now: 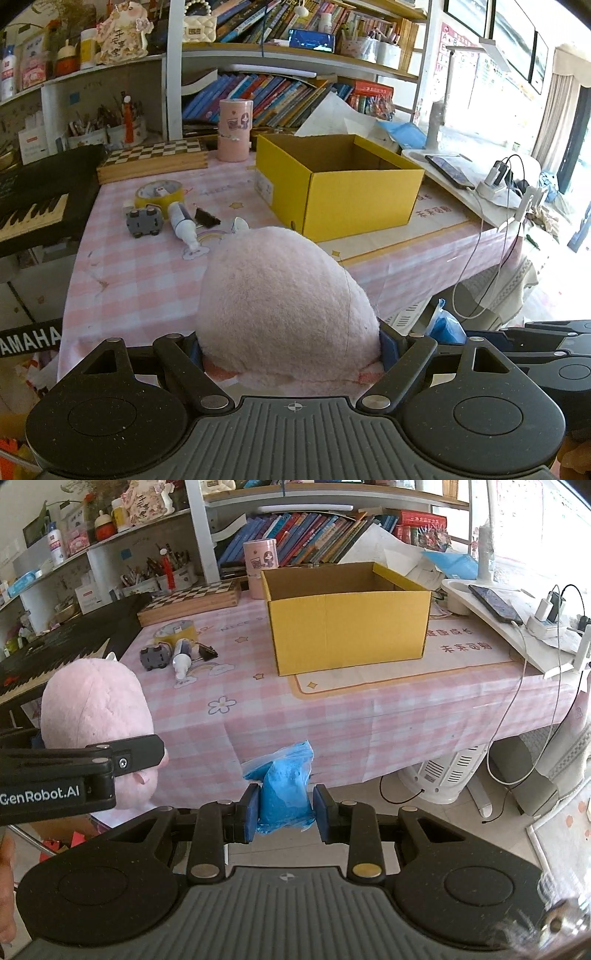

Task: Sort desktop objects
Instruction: 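Lift and carry the pig plush and blue pouch over the yellow box with both grippers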

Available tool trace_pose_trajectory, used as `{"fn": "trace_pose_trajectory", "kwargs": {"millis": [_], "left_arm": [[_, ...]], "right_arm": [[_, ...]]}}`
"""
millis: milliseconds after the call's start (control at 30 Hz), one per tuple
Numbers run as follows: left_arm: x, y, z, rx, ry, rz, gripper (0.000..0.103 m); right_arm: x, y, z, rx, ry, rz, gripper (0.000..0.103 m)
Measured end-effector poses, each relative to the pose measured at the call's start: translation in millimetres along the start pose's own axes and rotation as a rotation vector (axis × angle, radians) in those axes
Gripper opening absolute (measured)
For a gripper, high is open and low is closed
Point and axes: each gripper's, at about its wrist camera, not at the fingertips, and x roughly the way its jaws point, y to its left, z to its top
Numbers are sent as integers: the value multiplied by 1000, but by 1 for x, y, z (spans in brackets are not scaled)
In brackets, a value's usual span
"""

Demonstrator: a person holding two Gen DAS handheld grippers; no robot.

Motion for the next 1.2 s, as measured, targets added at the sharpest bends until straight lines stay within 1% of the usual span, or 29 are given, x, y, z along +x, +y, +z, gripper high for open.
{"fn": "trace_pose_trajectory", "kwargs": {"millis": [433, 833, 1200], "left_arm": [[10, -3, 8, -16, -3, -2, 84], [25, -7, 16, -18, 7, -10, 84], [41, -22, 20, 0, 24, -42, 84]], "right_arm": [[3, -6, 7, -8, 0, -3, 29], [18, -16, 22, -19, 17, -7, 29], [28, -30, 26, -16, 39, -21, 29]]}}
